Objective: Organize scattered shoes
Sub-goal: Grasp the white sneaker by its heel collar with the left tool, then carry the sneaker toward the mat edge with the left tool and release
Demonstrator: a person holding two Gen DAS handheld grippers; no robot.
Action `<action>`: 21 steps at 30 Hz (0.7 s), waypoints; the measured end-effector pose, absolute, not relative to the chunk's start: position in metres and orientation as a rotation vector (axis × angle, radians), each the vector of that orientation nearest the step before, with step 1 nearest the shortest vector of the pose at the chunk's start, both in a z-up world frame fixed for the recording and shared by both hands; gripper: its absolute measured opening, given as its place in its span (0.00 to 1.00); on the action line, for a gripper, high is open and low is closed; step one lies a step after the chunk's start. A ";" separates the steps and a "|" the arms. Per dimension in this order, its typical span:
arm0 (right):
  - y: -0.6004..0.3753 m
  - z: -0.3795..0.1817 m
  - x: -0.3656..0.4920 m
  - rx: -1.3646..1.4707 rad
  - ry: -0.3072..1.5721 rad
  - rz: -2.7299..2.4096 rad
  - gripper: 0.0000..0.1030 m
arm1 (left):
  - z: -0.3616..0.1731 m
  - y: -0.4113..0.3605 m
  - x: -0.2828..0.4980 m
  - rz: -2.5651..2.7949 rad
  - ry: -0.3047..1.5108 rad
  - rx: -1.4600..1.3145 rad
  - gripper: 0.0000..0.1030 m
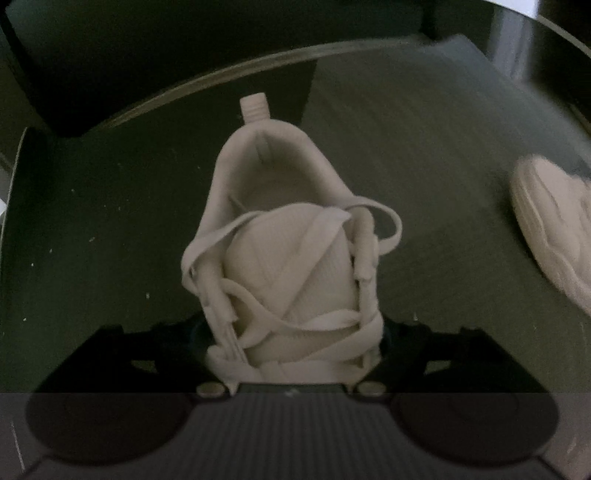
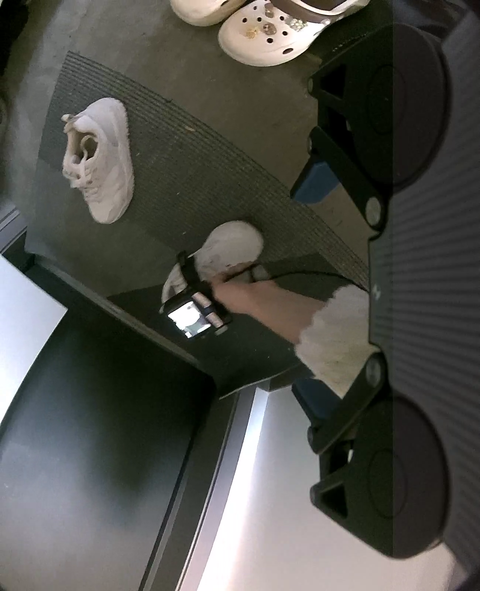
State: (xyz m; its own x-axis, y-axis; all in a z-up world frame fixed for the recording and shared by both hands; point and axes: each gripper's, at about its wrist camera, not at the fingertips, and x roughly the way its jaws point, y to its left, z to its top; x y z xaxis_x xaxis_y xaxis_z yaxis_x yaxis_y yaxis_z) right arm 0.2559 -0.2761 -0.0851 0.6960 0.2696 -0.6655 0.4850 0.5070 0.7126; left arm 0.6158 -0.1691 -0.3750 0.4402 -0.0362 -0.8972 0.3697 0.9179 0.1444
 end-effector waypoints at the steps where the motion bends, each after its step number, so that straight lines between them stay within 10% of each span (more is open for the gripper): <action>1: -0.276 -0.084 0.254 1.067 0.824 -0.151 1.00 | -0.372 -0.167 0.610 -0.264 1.094 0.349 0.80; 21: -0.249 -0.042 0.154 0.993 0.742 -0.130 1.00 | -0.366 -0.128 0.415 -0.501 1.165 0.493 0.87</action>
State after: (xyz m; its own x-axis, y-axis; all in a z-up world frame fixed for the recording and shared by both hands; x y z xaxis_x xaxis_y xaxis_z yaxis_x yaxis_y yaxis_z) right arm 0.1544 -0.2486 -0.0418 0.7511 0.2243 -0.6209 0.4219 0.5604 0.7127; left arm 0.4146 -0.1279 -0.3662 0.3124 -0.1145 -0.9430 0.6056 0.7888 0.1049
